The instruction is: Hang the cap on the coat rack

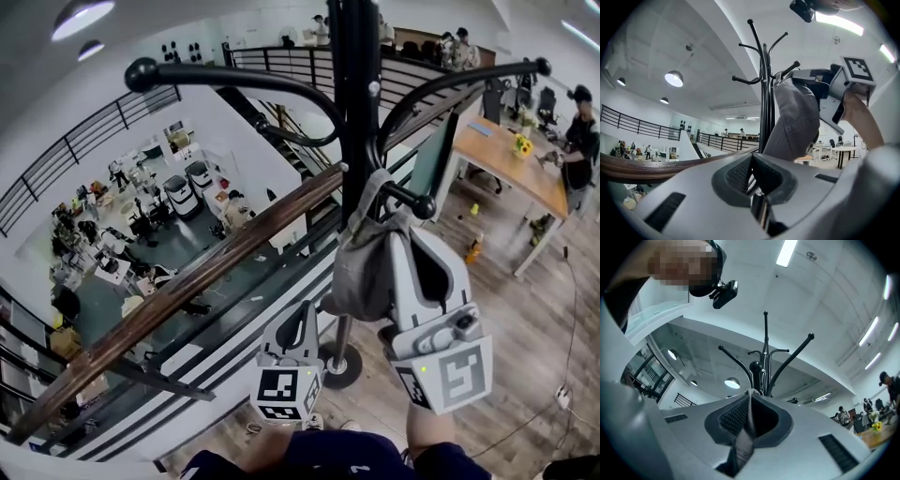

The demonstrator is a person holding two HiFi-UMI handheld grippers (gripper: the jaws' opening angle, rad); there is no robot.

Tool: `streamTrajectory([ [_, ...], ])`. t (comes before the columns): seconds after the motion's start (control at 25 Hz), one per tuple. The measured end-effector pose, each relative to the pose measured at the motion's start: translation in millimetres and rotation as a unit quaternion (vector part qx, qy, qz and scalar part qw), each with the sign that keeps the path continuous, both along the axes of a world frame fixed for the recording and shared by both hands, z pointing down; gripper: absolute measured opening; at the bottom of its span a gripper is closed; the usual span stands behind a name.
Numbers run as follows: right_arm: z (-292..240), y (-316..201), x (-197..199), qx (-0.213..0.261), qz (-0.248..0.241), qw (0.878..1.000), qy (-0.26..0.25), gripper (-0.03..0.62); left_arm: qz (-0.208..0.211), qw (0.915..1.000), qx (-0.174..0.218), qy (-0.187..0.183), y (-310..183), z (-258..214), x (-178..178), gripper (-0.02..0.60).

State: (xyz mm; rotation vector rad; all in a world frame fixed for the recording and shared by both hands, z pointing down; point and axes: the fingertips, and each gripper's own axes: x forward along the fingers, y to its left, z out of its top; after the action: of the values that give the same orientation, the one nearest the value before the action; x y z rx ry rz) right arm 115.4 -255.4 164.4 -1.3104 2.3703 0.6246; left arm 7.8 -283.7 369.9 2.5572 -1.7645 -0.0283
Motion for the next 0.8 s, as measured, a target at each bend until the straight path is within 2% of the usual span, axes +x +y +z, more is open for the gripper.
streamTrajectory([
  [0.36,6.0,-10.0,-8.5,-0.015,0.006,1.000,0.023,0.025,0.001,1.0000,-0.009,-0.001,-0.7,8.1,-0.4,0.005],
  [0.64,7.4,-4.3,-5.7,0.002,0.010,1.000,0.028,0.042,0.002,0.9999,-0.012,0.000,0.4,12.0,1.0,0.005],
  [0.68,7.5,-2.3,-6.1,0.002,0.008,1.000,0.030,0.066,0.002,0.9999,-0.013,0.000,1.1,13.1,1.5,0.005],
  [0.72,5.0,0.6,-8.2,0.005,0.002,0.999,0.032,0.130,0.003,0.9999,-0.015,-0.001,2.0,14.2,2.1,0.005],
  [0.8,-13.0,8.8,-17.1,0.023,-0.013,0.999,0.038,0.199,0.004,0.9998,-0.019,-0.002,3.7,17.0,4.1,0.005],
])
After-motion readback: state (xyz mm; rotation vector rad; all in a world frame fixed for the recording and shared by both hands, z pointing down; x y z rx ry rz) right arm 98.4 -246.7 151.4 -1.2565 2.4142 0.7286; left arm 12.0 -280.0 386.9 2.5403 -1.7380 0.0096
